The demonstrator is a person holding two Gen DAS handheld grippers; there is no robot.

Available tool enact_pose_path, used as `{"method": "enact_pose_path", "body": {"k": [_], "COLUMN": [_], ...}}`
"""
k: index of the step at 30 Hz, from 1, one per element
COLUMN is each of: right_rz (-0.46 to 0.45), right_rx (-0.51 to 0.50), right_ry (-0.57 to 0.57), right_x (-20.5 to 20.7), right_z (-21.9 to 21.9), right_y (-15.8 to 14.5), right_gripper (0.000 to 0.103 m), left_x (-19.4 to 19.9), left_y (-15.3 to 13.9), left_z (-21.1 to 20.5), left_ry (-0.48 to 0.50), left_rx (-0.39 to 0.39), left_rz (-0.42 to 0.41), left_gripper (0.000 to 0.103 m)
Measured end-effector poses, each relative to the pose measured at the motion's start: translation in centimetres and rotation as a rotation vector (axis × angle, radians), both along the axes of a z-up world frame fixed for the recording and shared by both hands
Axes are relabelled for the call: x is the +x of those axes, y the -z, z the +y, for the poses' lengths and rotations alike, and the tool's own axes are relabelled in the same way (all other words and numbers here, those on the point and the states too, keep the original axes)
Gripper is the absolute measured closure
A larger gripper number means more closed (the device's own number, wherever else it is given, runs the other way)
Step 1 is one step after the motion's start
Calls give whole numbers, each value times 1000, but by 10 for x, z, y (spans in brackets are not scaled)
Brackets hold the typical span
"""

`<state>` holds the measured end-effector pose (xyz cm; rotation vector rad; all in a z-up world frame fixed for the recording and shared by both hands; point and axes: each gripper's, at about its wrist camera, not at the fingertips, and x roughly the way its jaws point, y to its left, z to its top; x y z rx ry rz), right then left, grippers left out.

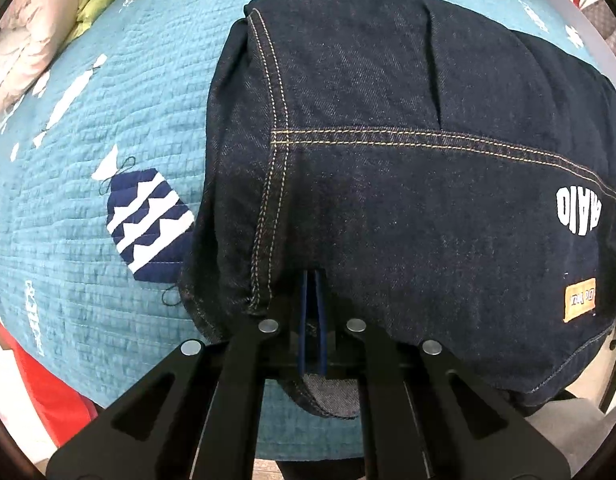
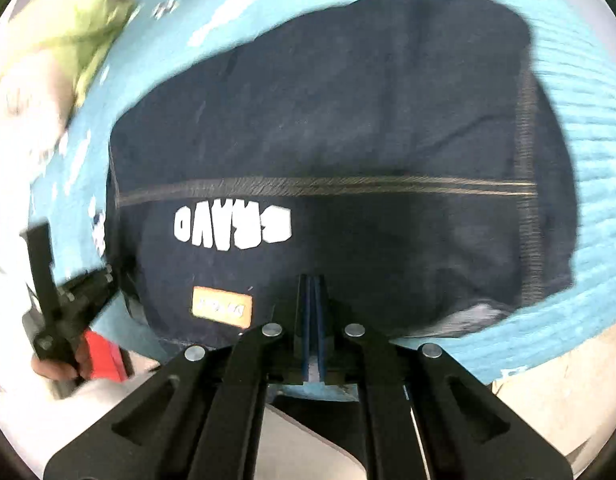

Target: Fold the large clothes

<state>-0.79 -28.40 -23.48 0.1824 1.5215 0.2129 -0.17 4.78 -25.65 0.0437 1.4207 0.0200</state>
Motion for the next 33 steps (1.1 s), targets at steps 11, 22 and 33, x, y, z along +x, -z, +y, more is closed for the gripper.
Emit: {"method": "enact_pose_path", "body": {"k": [11,22,33], "right_rz": [66,61,-54], "right_rx": [2,25,50], "right_ry": [4,47,29], "right_x": [18,20,56], "right_z": [-9,-17,-22], "right_y": [-5,-2,-36], "right_gripper": [97,99,102], "left_x": [14,28,71], "left_y": [-46,-16,-39], "left_z": [-52,-108,-123], "left_ry": [107,223,283], "left_rx": [-163,-144,-223], "left_rz": [-1,111,15], "left_gripper": [97,97,97]}}
